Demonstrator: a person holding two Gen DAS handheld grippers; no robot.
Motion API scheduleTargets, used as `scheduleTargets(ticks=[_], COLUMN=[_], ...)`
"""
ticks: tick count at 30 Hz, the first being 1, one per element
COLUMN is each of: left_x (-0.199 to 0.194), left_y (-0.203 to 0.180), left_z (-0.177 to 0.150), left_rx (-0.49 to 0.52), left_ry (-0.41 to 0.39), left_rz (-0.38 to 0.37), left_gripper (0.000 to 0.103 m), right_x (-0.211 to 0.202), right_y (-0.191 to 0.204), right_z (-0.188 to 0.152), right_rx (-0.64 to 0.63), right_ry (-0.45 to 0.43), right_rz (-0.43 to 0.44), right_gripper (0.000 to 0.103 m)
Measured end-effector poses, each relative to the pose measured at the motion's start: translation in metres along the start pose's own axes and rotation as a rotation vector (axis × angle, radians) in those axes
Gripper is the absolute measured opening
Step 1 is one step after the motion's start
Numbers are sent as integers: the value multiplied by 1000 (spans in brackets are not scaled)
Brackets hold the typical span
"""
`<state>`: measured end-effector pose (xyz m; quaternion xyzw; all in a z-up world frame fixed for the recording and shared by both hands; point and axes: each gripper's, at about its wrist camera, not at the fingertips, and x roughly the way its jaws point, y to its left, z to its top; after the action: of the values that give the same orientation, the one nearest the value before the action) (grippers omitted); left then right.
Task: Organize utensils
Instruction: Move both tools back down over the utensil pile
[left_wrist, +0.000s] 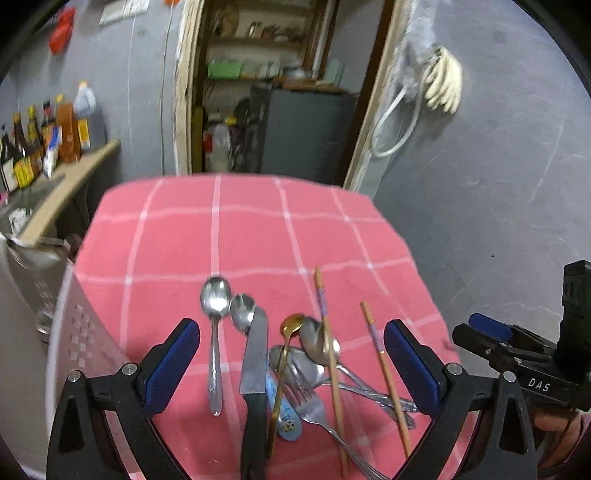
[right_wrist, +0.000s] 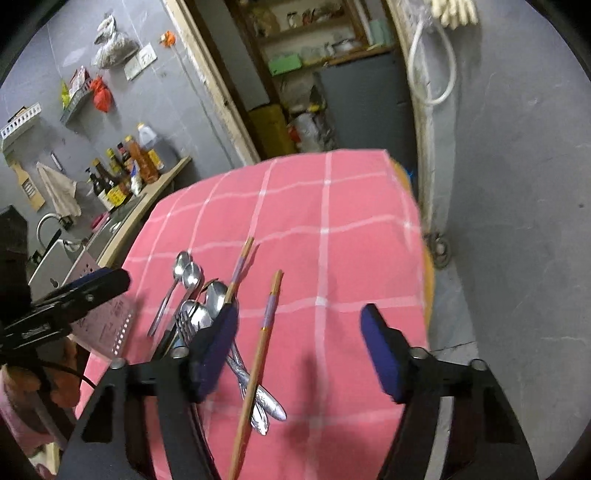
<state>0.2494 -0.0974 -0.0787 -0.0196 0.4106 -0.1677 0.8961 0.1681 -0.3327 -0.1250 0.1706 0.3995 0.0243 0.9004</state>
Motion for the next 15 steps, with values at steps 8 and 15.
scheduleTargets(ticks=[8, 15], left_x=[35, 53], left_y=[18, 28], left_z=[-7, -14], left_rx=[-60, -91], left_ry=[126, 210], left_rz=[-6, 8], left_gripper=[70, 49], right_x=[58, 93], right_y=[13, 32], right_z=[3, -4], right_rx=[4, -14], right_ry=[130, 226], right_rz=[83, 72], right_gripper=[33, 24])
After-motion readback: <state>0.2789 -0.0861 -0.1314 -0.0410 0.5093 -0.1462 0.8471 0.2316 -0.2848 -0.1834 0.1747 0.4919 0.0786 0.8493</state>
